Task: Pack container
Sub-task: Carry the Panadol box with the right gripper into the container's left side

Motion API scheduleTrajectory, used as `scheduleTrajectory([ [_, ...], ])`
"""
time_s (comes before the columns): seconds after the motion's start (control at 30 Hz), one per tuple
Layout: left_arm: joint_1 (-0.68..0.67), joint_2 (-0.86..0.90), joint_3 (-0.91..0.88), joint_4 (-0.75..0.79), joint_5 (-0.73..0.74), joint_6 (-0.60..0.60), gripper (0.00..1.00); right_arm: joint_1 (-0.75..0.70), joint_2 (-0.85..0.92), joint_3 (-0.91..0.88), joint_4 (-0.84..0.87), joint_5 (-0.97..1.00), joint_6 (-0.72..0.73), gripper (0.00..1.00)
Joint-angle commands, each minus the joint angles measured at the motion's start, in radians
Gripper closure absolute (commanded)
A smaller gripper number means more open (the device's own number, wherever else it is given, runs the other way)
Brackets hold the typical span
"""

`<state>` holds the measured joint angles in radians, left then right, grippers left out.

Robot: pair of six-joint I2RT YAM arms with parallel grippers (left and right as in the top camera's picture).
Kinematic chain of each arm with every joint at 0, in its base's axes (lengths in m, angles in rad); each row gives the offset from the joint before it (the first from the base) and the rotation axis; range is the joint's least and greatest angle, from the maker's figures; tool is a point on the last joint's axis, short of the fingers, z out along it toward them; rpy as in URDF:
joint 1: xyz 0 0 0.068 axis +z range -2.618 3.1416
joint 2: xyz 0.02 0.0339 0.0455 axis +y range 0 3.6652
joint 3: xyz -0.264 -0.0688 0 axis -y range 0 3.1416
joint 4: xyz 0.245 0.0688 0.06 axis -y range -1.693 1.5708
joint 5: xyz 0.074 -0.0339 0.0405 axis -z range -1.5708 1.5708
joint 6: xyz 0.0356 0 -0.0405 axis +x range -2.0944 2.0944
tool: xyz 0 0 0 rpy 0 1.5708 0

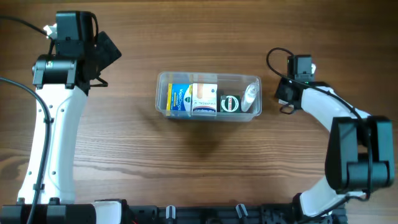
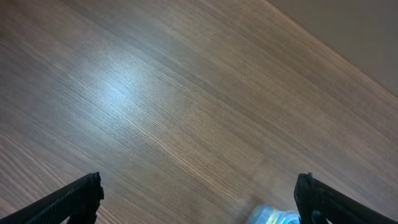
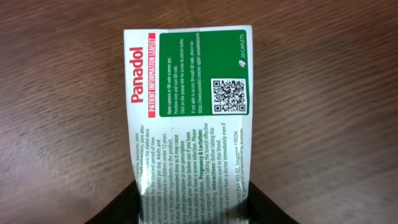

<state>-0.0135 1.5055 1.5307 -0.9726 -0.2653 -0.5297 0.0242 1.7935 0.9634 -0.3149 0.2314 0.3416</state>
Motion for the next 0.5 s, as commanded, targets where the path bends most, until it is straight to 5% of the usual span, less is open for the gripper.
scheduleTrajectory([
  [0.0, 0.005, 0.004, 0.006, 0.002, -0.016, 0.001, 0.0, -0.001, -0.177, 0.041, -0.045, -0.032, -0.131, 0.59],
  [0.27, 0.005, 0.004, 0.006, 0.002, -0.016, 0.001, 0.0, 0.102, -0.553, 0.047, -0.124, -0.094, -0.254, 0.64],
  [0.47, 0.005, 0.004, 0.006, 0.002, -0.016, 0.001, 0.0, 0.359, -0.694, 0.047, -0.127, -0.154, -0.452, 0.63],
])
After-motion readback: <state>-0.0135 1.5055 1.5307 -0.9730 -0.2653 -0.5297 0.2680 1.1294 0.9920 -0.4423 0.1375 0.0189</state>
